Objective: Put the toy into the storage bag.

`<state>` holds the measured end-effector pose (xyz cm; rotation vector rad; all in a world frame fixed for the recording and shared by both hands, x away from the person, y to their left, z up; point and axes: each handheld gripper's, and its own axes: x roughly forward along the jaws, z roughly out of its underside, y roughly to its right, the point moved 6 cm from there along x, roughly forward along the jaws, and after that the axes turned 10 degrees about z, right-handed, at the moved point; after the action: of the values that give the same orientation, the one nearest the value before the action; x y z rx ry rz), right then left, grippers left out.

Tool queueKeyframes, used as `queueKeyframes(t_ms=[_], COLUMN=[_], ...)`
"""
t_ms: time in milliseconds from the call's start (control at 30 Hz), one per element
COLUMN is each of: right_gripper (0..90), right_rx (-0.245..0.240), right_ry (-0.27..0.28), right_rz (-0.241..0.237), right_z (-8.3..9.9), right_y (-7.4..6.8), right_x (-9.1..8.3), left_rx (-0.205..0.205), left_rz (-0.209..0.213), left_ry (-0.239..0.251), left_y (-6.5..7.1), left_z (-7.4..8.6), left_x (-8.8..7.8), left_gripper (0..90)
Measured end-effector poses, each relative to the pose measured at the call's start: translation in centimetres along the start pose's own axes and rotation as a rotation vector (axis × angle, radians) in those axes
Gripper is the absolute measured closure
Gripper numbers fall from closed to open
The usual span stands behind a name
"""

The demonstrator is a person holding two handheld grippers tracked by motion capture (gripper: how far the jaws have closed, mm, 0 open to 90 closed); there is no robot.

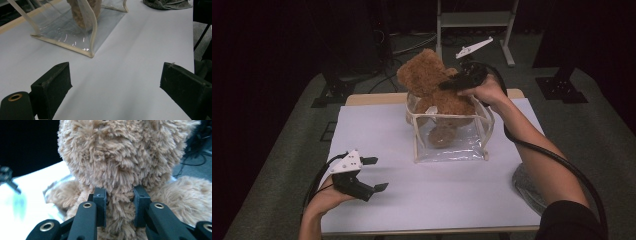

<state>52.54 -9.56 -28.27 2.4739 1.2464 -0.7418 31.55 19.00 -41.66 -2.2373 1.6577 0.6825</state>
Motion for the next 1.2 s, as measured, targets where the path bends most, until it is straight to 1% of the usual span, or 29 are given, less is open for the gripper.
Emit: queueKeyframes(t_ms=[100,233,300,400,500,567,667,767,867,900,967,1033,1133,1200], right_gripper=[69.9,70.0,70.1,70.0,70.0,70.0,69.7,67.8,61.9,61.2,61.9,61.4,56.9,54.1], right_rx=[-0.04,-0.108,-0.111,-0.141,-0.143,-0.156,-0.168,-0.167,-0.159,-0.154,-0.162,-0.171,-0.157,-0.162], right_ry=[-0.026,-0.076,-0.095,-0.127,-0.146,-0.158,-0.176,-0.172,-0.162,-0.165,-0.172,-0.174,-0.173,-0.172], right_rz=[-0.032,-0.051,-0.057,-0.055,-0.041,-0.03,-0.012,-0.007,0.007,0.013,0.028,0.031,0.032,0.036], right_z=[0.6,1.6,2.2,3.1,3.9,4.3,4.5,4.4,4.3,4.2,4.2,4.1,4.0,4.0], right_y=[-0.3,-0.7,-0.8,-1.0,-1.0,-1.1,-1.2,-1.2,-1.1,-1.0,-1.2,-1.3,-1.1,-1.1], right_x=[-0.3,-0.6,-0.7,-0.6,-0.3,-0.2,-0.1,-0.2,-0.2,-0.2,-0.1,0.0,-0.1,-0.2], left_rx=[0.001,0.003,0.006,0.008,0.013,0.009,0.007,0.01,0.007,0.007,0.008,0.009,0.008,0.007], left_rz=[0.002,0.002,0.002,0.004,0.006,0.006,0.002,0.0,-0.002,-0.002,-0.003,-0.001,-0.002,-0.002], left_ry=[-0.005,-0.007,-0.005,-0.007,-0.014,-0.009,-0.007,-0.008,-0.004,-0.005,-0.006,-0.006,-0.01,-0.006], left_y=[0.0,0.0,0.0,0.0,0.0,0.1,0.1,0.1,0.1,0.1,0.2,0.2,0.2,0.3], left_z=[0.0,0.0,-0.1,-0.1,-0.1,-0.1,-0.1,-0.1,-0.1,-0.1,-0.2,-0.2,-0.1,-0.2], left_x=[0.1,0.2,0.2,0.3,0.3,0.3,0.2,0.0,-0.1,-0.1,0.0,0.0,0.0,0.0], left_gripper=[8.6,8.6,8.6,8.6,8.6,8.6,8.6,8.6,8.6,8.7,8.6,8.7,8.6,8.7])
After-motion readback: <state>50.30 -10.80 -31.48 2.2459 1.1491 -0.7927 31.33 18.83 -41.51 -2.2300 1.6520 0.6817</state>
